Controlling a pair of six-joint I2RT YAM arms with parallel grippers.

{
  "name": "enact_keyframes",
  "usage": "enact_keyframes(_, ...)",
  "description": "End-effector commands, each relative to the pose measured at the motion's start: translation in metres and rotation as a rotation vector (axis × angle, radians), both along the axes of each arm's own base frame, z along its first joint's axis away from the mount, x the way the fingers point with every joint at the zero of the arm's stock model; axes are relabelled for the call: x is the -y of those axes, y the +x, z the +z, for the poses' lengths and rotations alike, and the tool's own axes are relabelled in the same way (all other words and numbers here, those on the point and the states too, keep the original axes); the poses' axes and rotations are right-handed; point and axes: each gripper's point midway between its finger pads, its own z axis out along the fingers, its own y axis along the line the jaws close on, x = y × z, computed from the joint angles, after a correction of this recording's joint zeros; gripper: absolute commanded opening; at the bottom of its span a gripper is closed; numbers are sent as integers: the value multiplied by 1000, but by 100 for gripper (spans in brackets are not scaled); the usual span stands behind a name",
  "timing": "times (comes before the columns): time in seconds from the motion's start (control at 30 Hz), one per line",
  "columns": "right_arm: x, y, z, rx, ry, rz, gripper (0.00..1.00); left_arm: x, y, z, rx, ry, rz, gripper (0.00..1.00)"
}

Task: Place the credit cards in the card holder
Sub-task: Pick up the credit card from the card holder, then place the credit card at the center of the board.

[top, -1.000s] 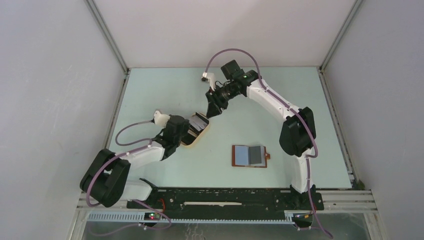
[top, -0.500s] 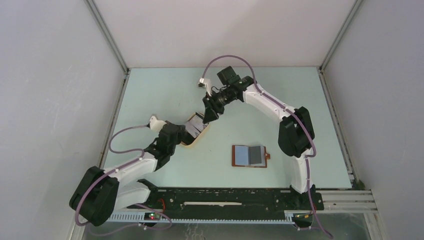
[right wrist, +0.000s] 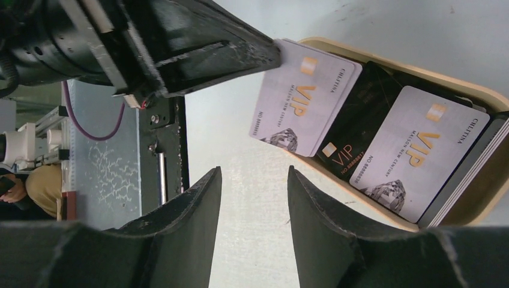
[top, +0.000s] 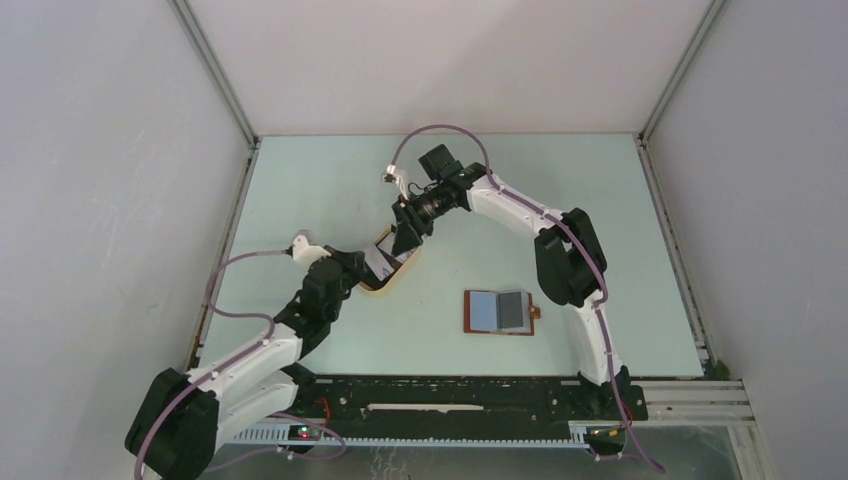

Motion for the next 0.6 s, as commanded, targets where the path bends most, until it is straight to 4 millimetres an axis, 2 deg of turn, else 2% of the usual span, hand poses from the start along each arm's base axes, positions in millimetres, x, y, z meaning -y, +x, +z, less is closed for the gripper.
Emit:
enact_keyframes(0.0,-12,5,14,-14,46,3,54,-3,3,15,110,33,-46,0)
enact_keyframes(0.13,-9,7,17,-17,51,-2,54,1,3,24,187,15,-102,0)
enact_keyframes(0.37,11,11,30,0,84,-23,57,23,-7,50,347,10,-268,0)
enact_keyframes(0.57,17,15,24,-14,90,-30,63,31,-13,60,425,1,-343,0)
